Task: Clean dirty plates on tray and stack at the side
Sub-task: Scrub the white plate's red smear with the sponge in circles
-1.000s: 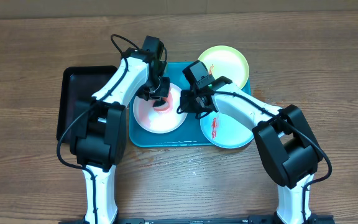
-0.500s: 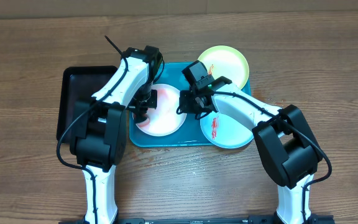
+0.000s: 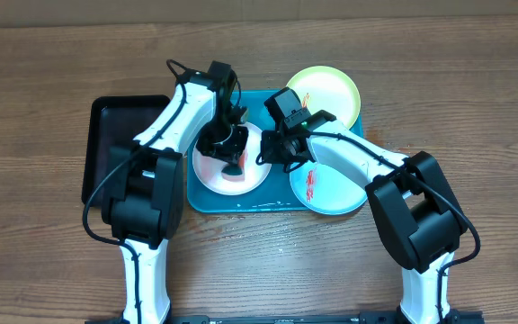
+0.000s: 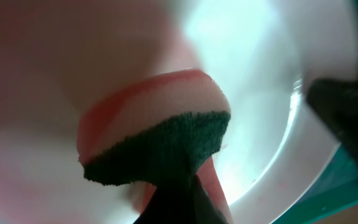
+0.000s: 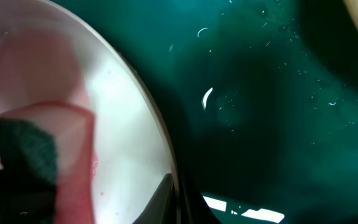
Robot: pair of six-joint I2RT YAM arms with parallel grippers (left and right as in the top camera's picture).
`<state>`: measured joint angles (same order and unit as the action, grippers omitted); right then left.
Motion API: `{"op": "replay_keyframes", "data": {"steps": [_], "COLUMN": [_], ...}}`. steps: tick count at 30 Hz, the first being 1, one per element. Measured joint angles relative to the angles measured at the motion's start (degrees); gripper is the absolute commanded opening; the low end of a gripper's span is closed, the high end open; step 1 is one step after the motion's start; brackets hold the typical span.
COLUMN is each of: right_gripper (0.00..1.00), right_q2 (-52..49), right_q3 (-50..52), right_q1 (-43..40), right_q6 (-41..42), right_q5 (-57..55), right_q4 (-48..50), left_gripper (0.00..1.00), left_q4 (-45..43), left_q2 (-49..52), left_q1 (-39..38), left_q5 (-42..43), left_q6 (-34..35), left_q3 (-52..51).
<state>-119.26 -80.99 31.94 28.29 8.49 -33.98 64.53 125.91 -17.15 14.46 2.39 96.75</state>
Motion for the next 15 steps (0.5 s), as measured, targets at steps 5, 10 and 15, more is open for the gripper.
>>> {"op": "replay_keyframes", "data": {"steps": [5, 10, 15], "right_gripper": [0.04, 0.04, 0.05], "right_q2": [0.00, 0.00, 0.00], "right_q3": [-0.02, -0.02, -0.02], "right_q1": [-0.04, -0.04, -0.04], "right_q6": [0.22, 0.24, 0.24], "right_q5": [-0.39, -0.44, -0.44], "right_q4": [0.09, 0.15, 0.15], "left_gripper": [0.04, 0.04, 0.04], "left_q4": [-4.72, -10.03, -11.13], "left_q2": [0.00, 0.00, 0.00], "left_q1": [-0.81, -1.14, -1.38], "left_q5": [-1.90, -8.92, -19.23], "left_q6": [1.44, 5.60, 8.20], "left_q3": [0.00, 0.00, 0.00]}}
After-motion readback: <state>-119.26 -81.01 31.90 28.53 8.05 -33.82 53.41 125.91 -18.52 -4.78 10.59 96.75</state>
